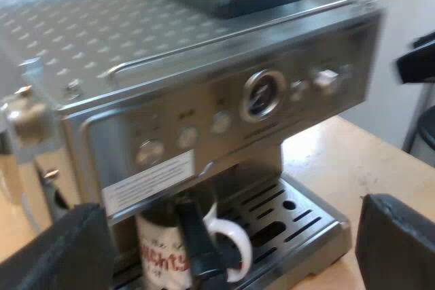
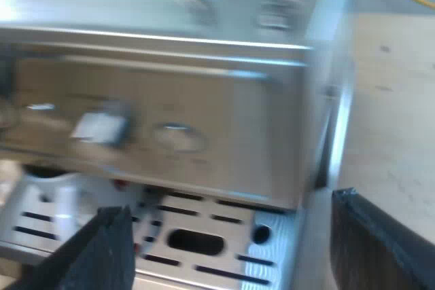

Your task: Place mug into machine

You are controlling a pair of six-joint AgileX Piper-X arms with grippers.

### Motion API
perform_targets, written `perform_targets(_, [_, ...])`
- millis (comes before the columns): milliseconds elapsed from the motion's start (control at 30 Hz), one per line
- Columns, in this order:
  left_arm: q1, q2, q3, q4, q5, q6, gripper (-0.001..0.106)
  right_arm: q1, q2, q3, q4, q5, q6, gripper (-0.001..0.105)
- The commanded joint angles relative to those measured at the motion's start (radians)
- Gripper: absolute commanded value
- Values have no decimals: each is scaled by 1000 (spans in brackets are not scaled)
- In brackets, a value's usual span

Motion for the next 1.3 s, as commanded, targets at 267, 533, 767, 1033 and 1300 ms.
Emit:
perform_targets(267, [291, 29, -4, -17, 149, -70, 79, -269, -49, -9, 133, -91, -83, 62])
perform_targets(533, [383, -5, -13, 52, 213, -79, 79, -399, -170, 6, 221, -91, -171, 62])
perform_targets(767, [337, -114, -13, 135, 208, -77, 79, -408, -346, 79, 235, -91, -180, 62])
perform_targets(1033, [337, -314, -13, 212, 68, -66, 79, -408, -621, 182, 238, -91, -195, 62])
perform_targets(1300, [337, -454, -13, 314, 54, -66, 79, -408, -806, 213, 366, -85, -195, 62])
